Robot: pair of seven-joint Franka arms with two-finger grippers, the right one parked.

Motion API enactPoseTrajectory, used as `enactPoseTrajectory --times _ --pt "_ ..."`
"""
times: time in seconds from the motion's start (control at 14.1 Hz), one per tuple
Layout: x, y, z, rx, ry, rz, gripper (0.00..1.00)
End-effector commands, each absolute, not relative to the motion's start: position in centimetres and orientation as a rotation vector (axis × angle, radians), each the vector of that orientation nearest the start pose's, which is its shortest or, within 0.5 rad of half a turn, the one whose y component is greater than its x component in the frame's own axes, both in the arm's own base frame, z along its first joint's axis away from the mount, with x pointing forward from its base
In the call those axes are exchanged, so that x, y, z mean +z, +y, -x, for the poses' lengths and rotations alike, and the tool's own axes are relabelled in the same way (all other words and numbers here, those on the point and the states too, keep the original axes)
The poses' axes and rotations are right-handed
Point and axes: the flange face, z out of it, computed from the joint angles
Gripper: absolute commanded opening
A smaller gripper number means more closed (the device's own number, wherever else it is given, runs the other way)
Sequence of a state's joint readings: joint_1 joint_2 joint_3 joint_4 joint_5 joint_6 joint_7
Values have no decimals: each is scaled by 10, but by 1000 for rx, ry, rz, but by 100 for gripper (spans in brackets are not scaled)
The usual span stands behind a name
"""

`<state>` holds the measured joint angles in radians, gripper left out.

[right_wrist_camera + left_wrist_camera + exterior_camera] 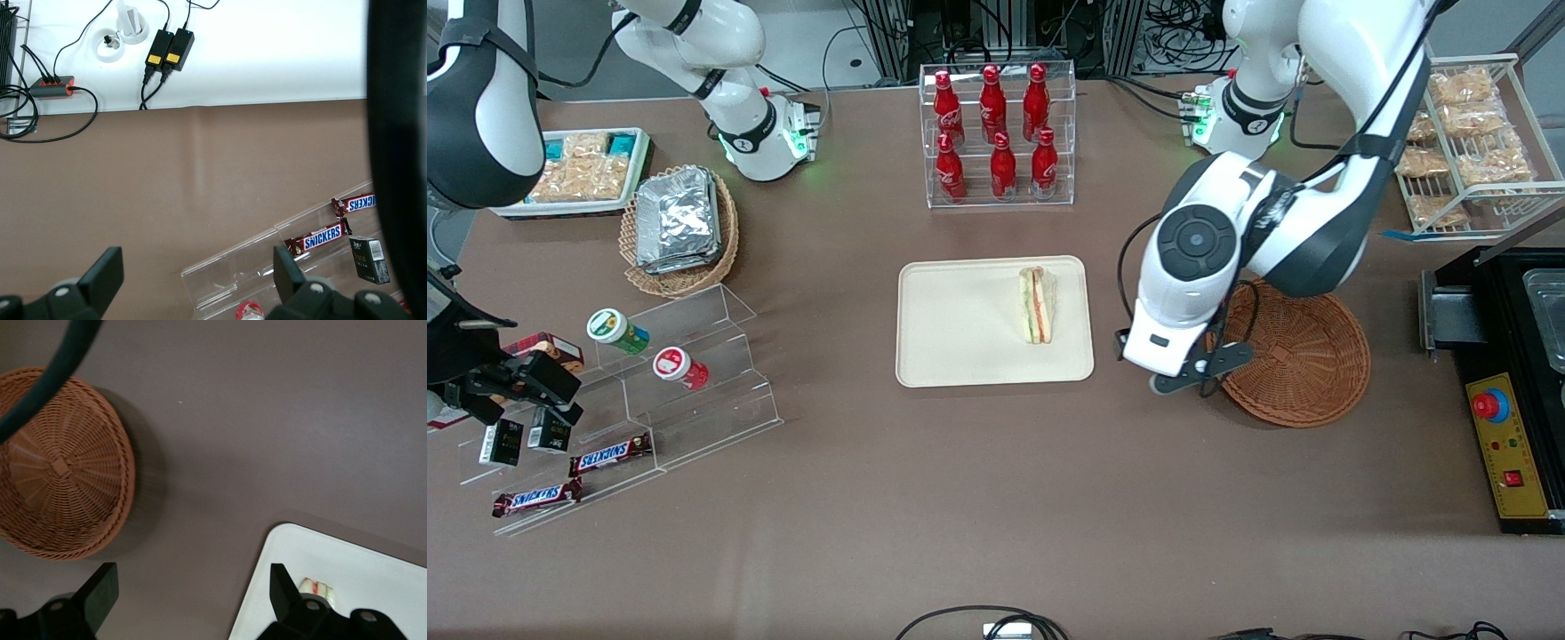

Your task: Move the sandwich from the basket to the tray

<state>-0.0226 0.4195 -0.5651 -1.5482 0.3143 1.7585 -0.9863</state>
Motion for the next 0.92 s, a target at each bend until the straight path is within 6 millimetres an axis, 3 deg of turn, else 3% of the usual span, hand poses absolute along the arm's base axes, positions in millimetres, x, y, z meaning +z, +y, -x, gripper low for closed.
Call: enactPoseTrajectory --times 0.0,0.07,0.28,0.5,0.85 --pt "449 -273 -580 43 -493 2915 100" --pt "454 -253 -586 46 -469 2907 100" --pt "492 -199 -584 74 -392 2974 100" --pt "530 -149 -573 155 -269 3015 100" --pt "580 -95 -542 252 -18 3051 100"
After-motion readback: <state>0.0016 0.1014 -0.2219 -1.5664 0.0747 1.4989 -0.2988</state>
